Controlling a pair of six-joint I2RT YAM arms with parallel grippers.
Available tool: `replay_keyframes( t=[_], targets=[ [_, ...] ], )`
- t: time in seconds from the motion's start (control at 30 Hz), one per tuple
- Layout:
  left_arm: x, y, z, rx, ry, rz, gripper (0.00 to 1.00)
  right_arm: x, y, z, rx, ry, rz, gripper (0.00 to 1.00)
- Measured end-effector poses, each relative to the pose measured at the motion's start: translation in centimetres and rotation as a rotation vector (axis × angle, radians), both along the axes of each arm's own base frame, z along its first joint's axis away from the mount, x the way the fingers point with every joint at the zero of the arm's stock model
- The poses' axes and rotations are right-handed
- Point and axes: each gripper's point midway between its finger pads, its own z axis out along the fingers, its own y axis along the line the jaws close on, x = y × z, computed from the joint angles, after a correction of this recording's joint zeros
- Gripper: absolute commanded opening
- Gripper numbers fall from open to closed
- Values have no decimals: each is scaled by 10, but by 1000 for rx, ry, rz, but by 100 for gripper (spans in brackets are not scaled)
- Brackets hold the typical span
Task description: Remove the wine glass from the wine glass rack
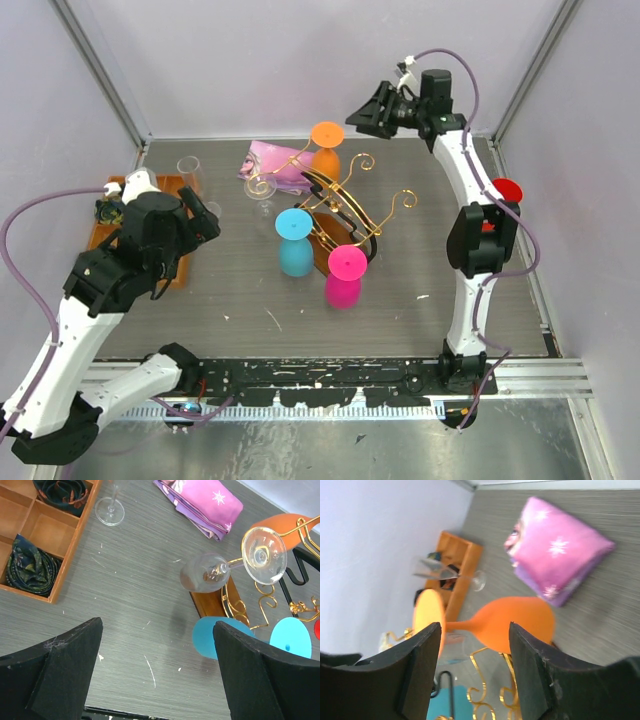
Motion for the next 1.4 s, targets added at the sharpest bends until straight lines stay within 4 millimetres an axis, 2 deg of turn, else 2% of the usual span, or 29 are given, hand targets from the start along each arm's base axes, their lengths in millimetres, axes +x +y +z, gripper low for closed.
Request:
replay_keyframes(
  t=[0.2, 0.27, 0.37, 0.4, 0.53, 0.6, 1.1, 1.3, 1.4],
  targets=[
    [0, -2, -1, -10, 6, -3, 99, -21, 38, 24, 101, -30, 143, 58],
    [0, -2, 0, -14, 3, -1, 99, -24, 42, 24, 115, -29, 166, 57],
    [-1, -1, 0, -15, 2, -1, 99, -27, 44, 17, 123, -5, 176, 50],
    [-2, -1, 0, -15, 2, -1, 99, -28, 44, 14, 124, 5, 177, 46],
    [-3, 0, 1, -18, 0, 0, 99, -30, 44, 8, 123, 23, 184, 11],
    [-4, 0, 2, -21, -3, 1, 99, -31, 44, 9, 126, 25, 188, 1],
    [-5, 0, 3, -34, -6, -2, 99, -39, 50, 31, 234, 47, 222, 1],
    [-7, 0, 5, -42, -13, -5, 99, -31, 48, 66, 227, -16, 183, 1],
    [-11, 3, 7, -48, -25, -4, 99, -28, 47, 68, 218, -9, 158, 1]
  ],
)
